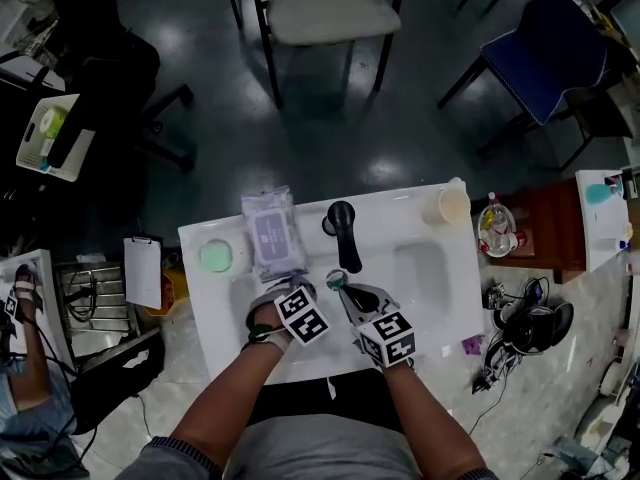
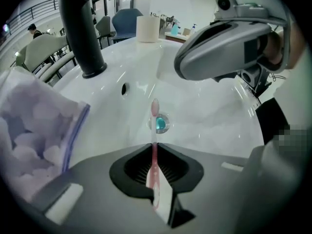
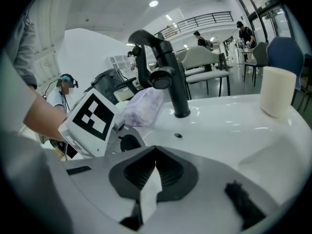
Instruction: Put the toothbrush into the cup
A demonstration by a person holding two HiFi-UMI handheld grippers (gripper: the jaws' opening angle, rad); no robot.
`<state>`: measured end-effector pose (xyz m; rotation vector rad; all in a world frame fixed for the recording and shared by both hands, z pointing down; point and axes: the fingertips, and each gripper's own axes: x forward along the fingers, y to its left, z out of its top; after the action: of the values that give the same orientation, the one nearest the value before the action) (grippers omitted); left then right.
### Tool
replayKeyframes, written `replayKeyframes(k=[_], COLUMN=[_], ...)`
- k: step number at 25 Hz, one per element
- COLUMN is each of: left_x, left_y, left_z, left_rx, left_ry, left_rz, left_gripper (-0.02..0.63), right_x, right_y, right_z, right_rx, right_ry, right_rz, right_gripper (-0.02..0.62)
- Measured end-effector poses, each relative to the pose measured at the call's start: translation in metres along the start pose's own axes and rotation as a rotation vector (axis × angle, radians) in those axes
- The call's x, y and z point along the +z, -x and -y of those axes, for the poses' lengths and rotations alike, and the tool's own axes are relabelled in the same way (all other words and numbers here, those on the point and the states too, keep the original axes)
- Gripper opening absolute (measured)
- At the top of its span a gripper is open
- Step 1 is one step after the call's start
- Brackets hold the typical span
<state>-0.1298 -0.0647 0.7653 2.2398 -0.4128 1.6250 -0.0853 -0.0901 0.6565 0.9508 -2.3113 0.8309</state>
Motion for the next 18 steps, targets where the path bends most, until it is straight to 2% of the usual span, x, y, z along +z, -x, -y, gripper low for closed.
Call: replayKeyframes(k=[9, 15, 18], left_x=[0.018, 0.035, 0.046], left_y=[0.028, 0.032, 0.036], left_z=[0.011, 0.023, 0.031], left_rx=[0.009, 0.036, 0.055], left_ry=[0.026, 0.032, 0.062], left_rz=[0.055, 0.052, 0.058], left_gripper=[0.043, 0.044, 0.043], right_x=[0.002, -0.002, -0.002], right_y=[0.021, 0.036, 0.049], right_z=[0.003, 0.019, 0.031], right_rx=[-0.003, 0.047, 0.068], right_ry=[-0.003, 0.017, 0.025], right_rz=[0.019, 0.028, 0.023], right_gripper=[0.014, 0.014, 0.014])
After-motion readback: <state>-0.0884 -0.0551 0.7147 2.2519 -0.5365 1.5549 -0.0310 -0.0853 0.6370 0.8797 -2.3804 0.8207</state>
